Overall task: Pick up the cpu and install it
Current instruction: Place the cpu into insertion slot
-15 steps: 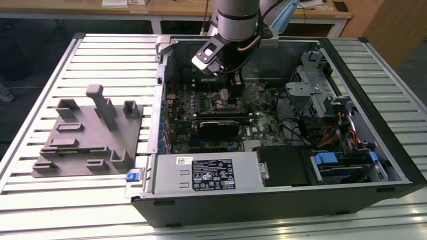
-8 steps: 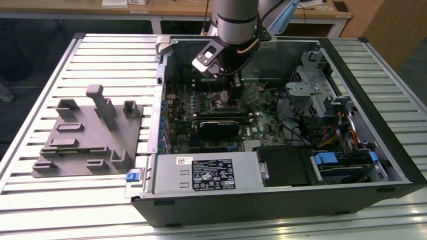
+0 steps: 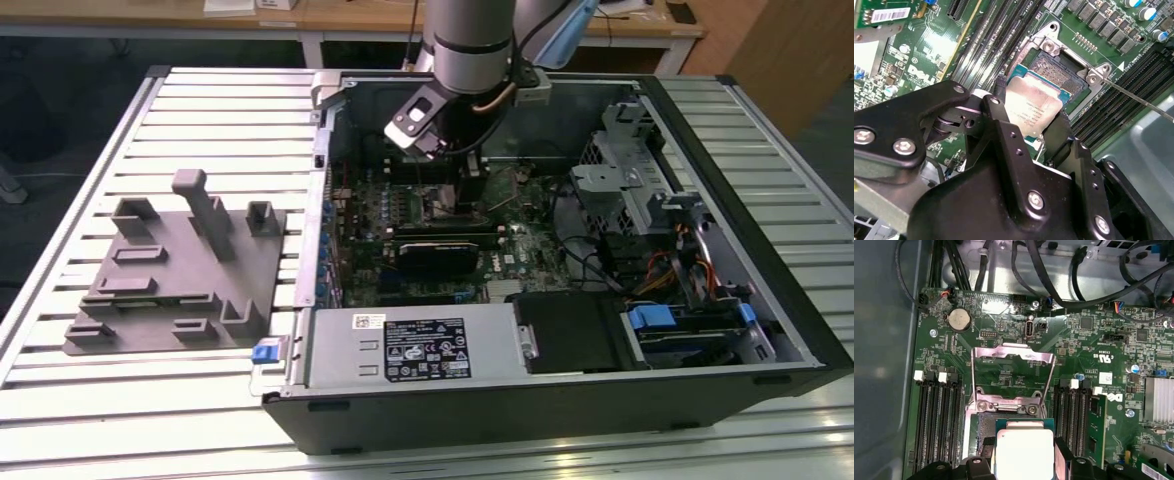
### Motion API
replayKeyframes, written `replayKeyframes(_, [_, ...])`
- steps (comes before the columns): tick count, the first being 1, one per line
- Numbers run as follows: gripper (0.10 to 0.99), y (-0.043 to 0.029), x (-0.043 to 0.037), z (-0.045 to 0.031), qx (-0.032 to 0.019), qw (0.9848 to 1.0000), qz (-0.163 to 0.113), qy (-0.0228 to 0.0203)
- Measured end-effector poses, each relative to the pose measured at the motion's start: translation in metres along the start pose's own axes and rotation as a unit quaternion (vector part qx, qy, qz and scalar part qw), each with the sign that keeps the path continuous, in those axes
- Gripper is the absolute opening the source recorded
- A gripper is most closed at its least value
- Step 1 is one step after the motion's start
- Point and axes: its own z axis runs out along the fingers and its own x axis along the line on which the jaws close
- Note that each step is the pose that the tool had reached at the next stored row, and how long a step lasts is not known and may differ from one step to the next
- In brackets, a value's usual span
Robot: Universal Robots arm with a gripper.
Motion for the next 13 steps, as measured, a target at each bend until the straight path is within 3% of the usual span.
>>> replayKeyframes(6, [0.541, -0.0008, 0.0013, 0.0067, 0.0002, 1.0, 0.0, -0.0034])
replayKeyframes(13, [0.541, -0.0031, 0.0046, 0.0111, 0.0004, 1.0, 0.0, -0.0042])
